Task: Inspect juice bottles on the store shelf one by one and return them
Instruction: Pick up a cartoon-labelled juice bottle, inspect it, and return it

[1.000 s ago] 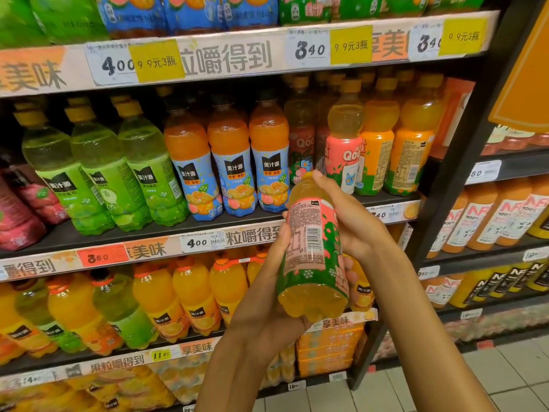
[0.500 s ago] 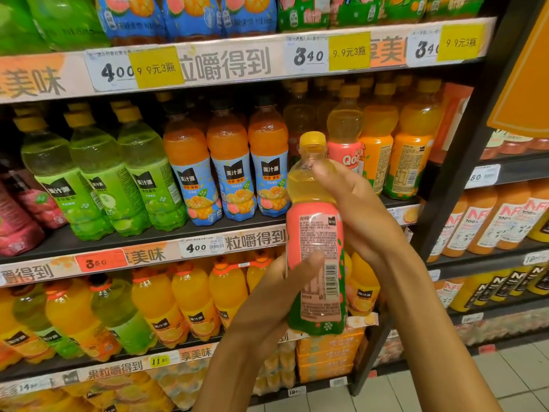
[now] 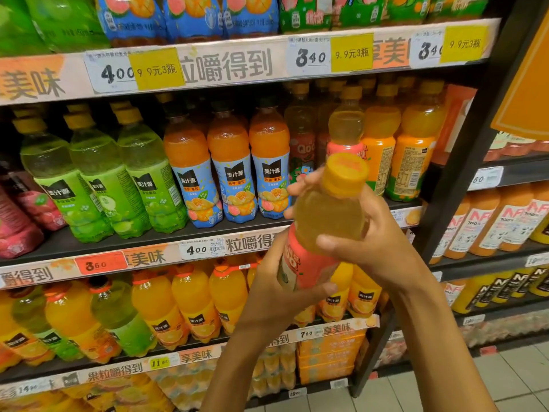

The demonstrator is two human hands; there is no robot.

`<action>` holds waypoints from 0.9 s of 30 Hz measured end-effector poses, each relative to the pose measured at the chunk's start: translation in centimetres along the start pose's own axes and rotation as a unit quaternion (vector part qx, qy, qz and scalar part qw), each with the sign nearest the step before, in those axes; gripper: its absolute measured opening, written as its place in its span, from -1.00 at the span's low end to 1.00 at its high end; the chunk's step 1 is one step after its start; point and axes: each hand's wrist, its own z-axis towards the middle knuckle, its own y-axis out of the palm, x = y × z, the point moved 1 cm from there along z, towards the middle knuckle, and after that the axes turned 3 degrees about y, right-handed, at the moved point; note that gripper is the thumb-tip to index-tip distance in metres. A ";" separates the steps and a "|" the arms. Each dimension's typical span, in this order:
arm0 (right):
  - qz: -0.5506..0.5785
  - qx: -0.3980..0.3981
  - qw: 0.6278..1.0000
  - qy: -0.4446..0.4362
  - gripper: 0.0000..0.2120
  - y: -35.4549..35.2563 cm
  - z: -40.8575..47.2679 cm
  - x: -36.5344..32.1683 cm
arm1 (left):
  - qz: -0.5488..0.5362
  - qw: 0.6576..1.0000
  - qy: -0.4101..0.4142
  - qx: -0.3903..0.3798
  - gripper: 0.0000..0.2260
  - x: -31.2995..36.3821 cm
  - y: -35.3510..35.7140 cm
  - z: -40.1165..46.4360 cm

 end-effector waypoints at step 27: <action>0.083 0.222 0.971 0.041 -0.70 0.1 0.8 0.2 | -0.038 0.997 -0.005 0.061 -0.38 -0.9 0.8 0.0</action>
